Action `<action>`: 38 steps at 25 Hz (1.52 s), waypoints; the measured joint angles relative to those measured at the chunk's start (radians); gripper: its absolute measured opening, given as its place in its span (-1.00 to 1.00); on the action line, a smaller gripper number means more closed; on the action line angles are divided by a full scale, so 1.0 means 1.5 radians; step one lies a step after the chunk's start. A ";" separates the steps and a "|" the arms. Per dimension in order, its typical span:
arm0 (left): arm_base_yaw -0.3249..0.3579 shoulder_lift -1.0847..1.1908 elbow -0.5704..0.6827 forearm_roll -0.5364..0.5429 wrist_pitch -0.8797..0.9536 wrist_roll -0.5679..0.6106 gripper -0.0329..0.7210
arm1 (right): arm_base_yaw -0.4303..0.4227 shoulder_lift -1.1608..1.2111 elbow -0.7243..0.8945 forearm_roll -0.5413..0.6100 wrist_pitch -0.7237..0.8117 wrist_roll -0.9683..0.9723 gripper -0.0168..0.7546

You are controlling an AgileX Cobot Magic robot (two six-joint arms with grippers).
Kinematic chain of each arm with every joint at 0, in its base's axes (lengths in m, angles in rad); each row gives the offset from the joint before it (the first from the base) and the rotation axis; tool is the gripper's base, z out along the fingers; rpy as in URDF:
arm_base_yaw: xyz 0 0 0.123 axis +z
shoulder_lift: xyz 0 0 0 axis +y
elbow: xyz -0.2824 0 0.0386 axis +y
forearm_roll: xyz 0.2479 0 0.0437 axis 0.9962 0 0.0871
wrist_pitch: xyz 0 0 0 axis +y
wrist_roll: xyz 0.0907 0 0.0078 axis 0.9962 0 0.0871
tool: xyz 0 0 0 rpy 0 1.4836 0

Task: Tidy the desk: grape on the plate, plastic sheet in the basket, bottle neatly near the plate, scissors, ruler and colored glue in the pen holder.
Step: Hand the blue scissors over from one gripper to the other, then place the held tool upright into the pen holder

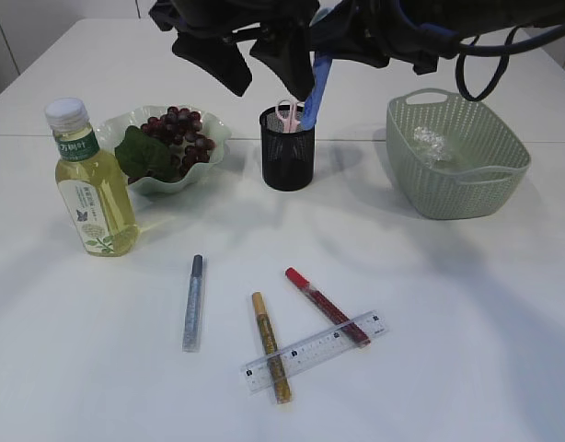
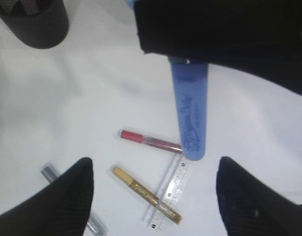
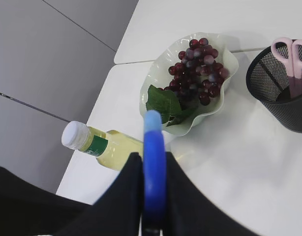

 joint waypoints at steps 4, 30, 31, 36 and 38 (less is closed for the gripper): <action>0.000 0.000 0.000 0.039 0.000 0.001 0.58 | 0.000 0.000 0.000 -0.001 -0.004 0.000 -0.72; 0.025 0.000 0.000 0.313 -0.063 -0.177 0.52 | 0.000 0.012 -0.020 -0.001 -0.130 -0.306 -0.72; 0.025 0.000 0.000 0.314 -0.073 -0.177 0.52 | 0.000 0.018 -0.030 0.000 -0.132 -0.325 -0.72; 0.025 0.000 0.000 0.323 -0.101 -0.177 0.52 | 0.000 0.074 -0.092 0.000 -0.135 -0.402 -0.72; 0.025 0.000 0.000 0.342 -0.105 -0.177 0.52 | 0.000 0.095 -0.125 0.001 -0.137 -0.419 -0.72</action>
